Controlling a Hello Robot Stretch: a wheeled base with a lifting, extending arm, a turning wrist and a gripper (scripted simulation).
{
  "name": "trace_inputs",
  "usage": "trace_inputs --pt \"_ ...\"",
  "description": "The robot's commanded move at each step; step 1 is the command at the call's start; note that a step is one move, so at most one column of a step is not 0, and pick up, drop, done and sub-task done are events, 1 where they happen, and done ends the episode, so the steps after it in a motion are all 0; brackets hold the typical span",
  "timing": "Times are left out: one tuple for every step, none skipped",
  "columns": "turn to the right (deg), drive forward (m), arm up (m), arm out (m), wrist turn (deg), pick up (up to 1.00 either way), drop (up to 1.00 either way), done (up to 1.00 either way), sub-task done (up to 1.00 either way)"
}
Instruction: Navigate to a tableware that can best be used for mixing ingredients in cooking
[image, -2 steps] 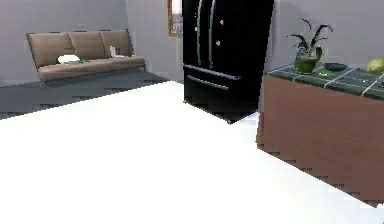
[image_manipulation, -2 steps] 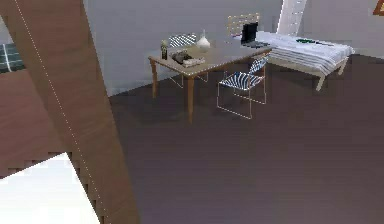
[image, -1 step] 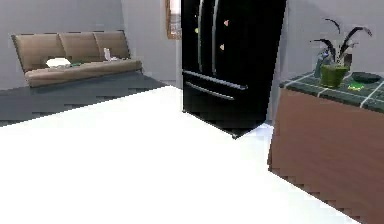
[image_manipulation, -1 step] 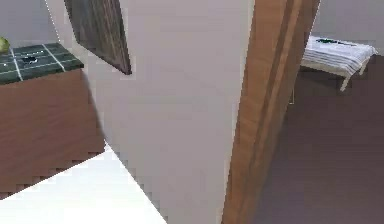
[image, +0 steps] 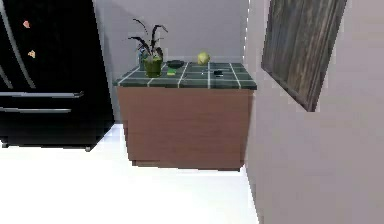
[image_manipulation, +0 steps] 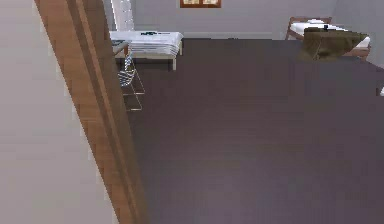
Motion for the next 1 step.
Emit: trace_inputs --pt "3.0 0.0 0.0 0.0 0.0 0.0 0.0 0.0 0.0"
